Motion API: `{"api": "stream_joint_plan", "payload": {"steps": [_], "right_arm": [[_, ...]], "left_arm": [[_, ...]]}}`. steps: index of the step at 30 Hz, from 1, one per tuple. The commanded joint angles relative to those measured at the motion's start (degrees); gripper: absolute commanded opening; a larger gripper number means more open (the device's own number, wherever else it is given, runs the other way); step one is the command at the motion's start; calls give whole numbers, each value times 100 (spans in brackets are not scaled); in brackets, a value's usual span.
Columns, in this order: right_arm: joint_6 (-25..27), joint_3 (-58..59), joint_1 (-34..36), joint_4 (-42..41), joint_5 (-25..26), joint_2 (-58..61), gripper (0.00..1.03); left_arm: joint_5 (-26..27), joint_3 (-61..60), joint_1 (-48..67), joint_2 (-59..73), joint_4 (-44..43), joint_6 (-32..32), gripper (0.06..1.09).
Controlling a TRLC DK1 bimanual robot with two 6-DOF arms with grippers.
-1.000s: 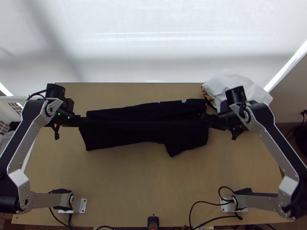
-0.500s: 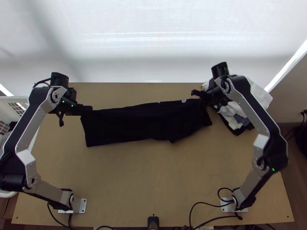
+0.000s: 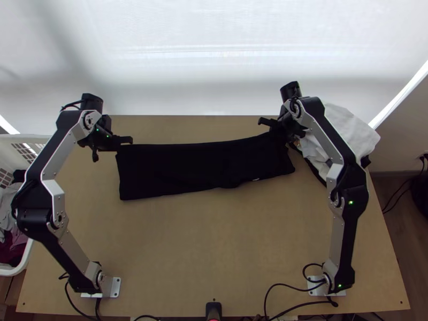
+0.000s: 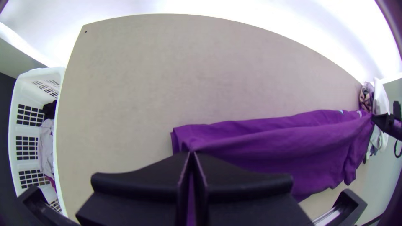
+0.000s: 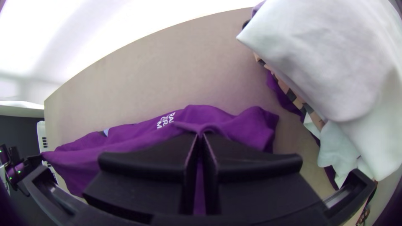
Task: Fold the t-shirt
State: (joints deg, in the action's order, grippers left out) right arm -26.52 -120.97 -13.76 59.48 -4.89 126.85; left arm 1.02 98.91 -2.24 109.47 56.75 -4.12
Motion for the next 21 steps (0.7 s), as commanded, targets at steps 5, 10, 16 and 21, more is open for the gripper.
{"api": "stream_joint_plan", "payload": {"steps": [5,10,16,21], "right_arm": [[-63,-577,-4,63,234,508,3],[-28,-735,-39,63,409,692,3],[42,-727,-118,63,594,859,14],[112,-735,-197,213,743,815,93]], "left_arm": [[-49,216,206,356,-173,-458,10],[-49,128,338,417,-173,-564,10],[-49,-21,338,444,-182,-660,10],[-58,-92,303,347,-235,-520,51]]}}
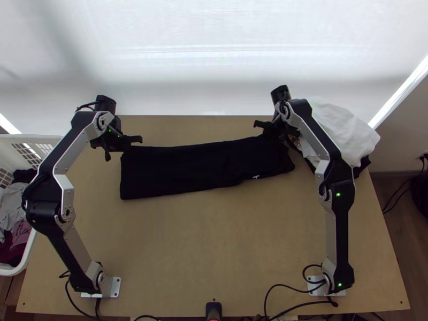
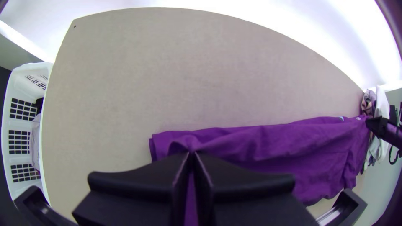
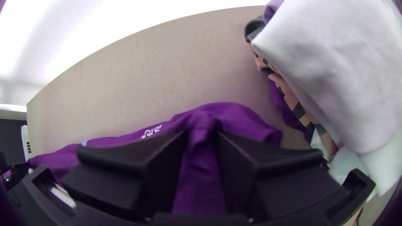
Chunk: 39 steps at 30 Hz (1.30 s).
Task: Fold the t-shirt
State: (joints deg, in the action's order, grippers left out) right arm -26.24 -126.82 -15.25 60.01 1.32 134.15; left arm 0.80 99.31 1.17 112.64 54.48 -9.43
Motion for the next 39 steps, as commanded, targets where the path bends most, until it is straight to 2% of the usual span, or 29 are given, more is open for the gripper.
{"api": "stream_joint_plan", "payload": {"steps": [1,2,3,5,10,13,17,24,30,39], "right_arm": [[93,-150,-58,195,202,33,98],[93,-150,-58,204,237,-38,98],[101,-150,-58,231,246,-117,98],[110,-141,-49,248,246,-328,98],[119,-141,-110,292,237,-978,98],[145,-132,-172,389,131,-1339,98],[137,-114,-268,538,-317,-1813,98],[-30,-211,-277,600,-1398,-2420,98],[-39,-352,-163,635,-1582,-2604,98],[-92,-369,-93,635,-1758,-2780,98]], "left_arm": [[-71,-122,-55,-14,-60,38,66],[-220,-113,-64,-49,-60,64,84],[-291,-113,-82,-84,-78,82,93],[-431,-175,-178,-190,-210,73,94],[210,-597,-512,-576,-675,205,94],[975,-852,-706,-805,-702,293,94],[1784,-1528,-969,-1288,-965,310,94],[1889,-2495,-1057,-1798,-1088,697,97],[1924,-3102,-1101,-2071,-1255,1013,97],[1924,-3444,-1145,-2000,-1475,1093,96]]}}
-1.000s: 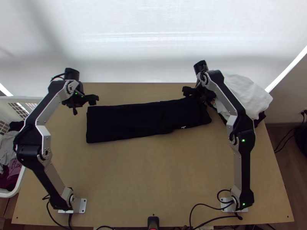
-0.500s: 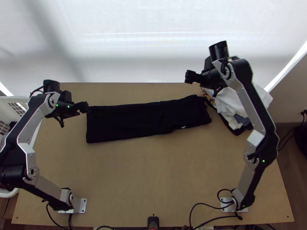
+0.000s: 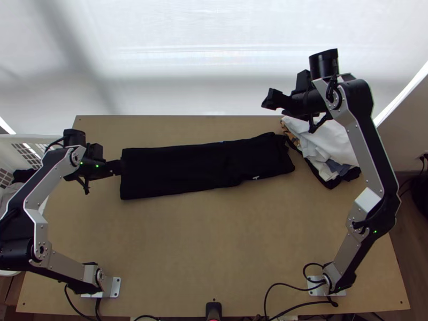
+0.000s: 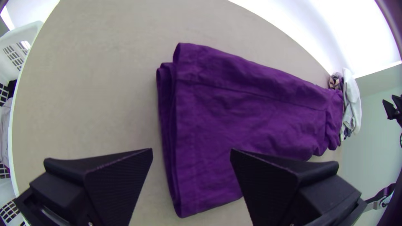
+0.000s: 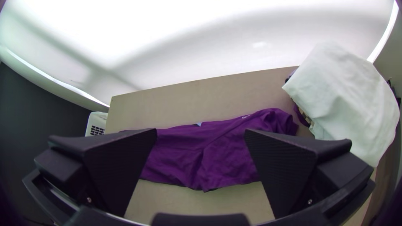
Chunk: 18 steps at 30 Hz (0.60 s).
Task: Fold the t-shirt
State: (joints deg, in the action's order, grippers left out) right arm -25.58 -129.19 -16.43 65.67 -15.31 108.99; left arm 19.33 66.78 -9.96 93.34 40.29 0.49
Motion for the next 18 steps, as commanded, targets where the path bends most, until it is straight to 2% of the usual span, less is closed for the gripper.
{"api": "stream_joint_plan", "payload": {"steps": [1,12,18], "right_arm": [[-166,-133,25,69,-95,-282,98],[-272,-116,61,95,-262,-458,98],[-281,-124,61,122,-262,-484,98]], "left_arm": [[71,-192,-33,-35,-83,100,96],[115,-87,-33,475,-232,118,96],[396,-34,-103,756,-329,56,96]]}}
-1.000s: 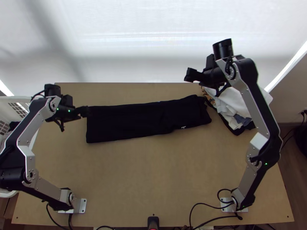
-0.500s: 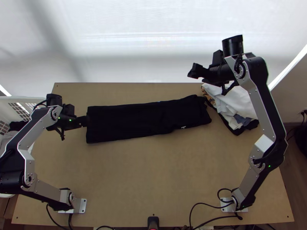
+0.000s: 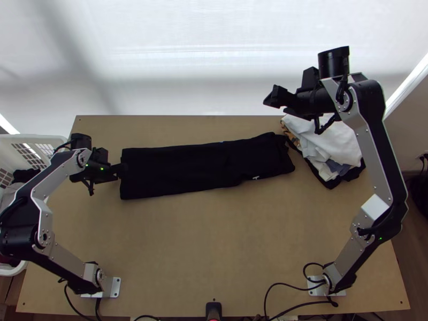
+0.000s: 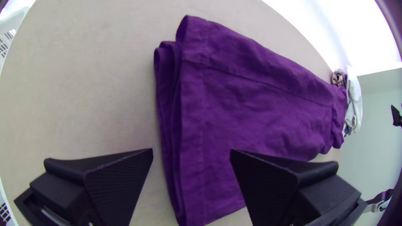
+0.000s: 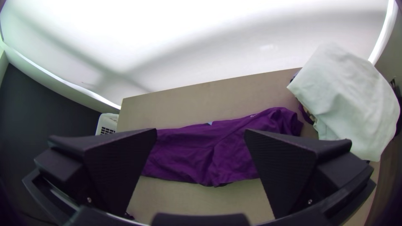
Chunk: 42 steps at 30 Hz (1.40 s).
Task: Fold the t-shirt
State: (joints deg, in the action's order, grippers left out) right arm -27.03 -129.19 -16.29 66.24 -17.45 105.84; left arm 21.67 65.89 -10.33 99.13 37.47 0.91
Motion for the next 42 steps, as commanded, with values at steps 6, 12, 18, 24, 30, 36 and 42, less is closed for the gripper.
{"api": "stream_joint_plan", "payload": {"steps": [6,12,18,24,30,36,42], "right_arm": [[-180,-168,30,74,-48,-178,98],[-224,-186,12,74,-48,-169,98],[-286,-212,-14,65,-48,-152,98],[-286,-212,21,74,-48,-178,98],[-277,-177,74,74,-48,-222,98],[-242,-142,91,74,-48,-248,98],[-224,-124,153,74,-48,-257,98]], "left_arm": [[162,56,-57,467,-170,-29,94],[391,38,66,484,-197,-161,80],[531,-138,382,282,-399,-504,42],[531,-217,321,98,-566,-767,10],[540,-85,-628,62,-302,-284,10],[610,214,-1604,-140,296,393,10],[637,504,-1797,-755,691,401,10]]}}
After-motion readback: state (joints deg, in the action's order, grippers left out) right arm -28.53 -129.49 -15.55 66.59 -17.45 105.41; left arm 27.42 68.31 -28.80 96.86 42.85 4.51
